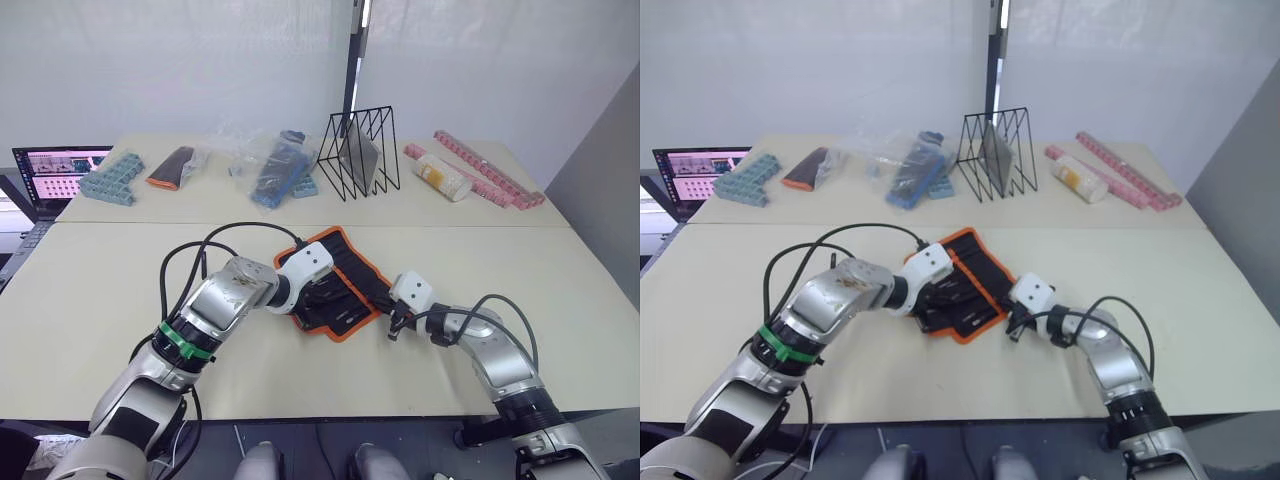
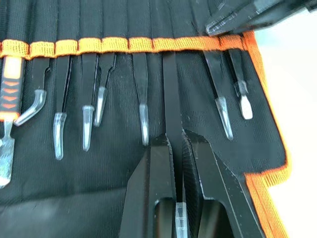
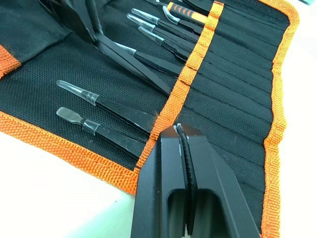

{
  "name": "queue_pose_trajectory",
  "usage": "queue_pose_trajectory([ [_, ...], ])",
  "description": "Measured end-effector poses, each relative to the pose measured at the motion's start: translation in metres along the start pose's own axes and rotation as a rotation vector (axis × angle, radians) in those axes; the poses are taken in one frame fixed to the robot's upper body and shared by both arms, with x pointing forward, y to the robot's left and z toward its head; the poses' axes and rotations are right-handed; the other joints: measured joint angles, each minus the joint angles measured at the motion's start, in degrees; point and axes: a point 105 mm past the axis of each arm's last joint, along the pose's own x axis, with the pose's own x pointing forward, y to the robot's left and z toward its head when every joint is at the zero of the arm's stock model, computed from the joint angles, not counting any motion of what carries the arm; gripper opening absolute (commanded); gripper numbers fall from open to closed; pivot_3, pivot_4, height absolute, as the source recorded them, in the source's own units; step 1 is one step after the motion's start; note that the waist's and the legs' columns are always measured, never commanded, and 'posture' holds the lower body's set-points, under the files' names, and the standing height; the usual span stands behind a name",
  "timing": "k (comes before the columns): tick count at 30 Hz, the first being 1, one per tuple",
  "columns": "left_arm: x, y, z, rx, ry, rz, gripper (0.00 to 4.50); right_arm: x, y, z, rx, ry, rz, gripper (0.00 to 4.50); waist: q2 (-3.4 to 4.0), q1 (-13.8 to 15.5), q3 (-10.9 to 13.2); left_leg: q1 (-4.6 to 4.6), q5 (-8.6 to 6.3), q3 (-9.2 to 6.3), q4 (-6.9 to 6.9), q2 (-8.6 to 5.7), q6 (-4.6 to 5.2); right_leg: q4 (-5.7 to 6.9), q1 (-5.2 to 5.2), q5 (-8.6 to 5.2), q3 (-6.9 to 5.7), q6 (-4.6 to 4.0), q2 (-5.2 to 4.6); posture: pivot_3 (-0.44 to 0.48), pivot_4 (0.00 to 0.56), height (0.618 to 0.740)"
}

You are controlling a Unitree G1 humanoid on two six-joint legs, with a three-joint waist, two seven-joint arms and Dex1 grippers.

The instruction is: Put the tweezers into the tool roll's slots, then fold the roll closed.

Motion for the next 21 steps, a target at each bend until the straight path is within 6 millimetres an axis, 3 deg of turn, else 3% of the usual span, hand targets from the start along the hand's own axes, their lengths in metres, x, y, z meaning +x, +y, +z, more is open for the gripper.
queue_pose_trajectory([
  [21,0.048,0.000,0.022,0.007,-0.095,0.000,0.04,0.000,-0.004,0.001,0.006,0.012,-0.013,0.00,0.00,0.1,0.0,0.00,0.01,0.04,0.21,-0.02,0.01,0.03,0.10,0.01,-0.02,0.01,-0.01,0.000,0.150,0.685],
])
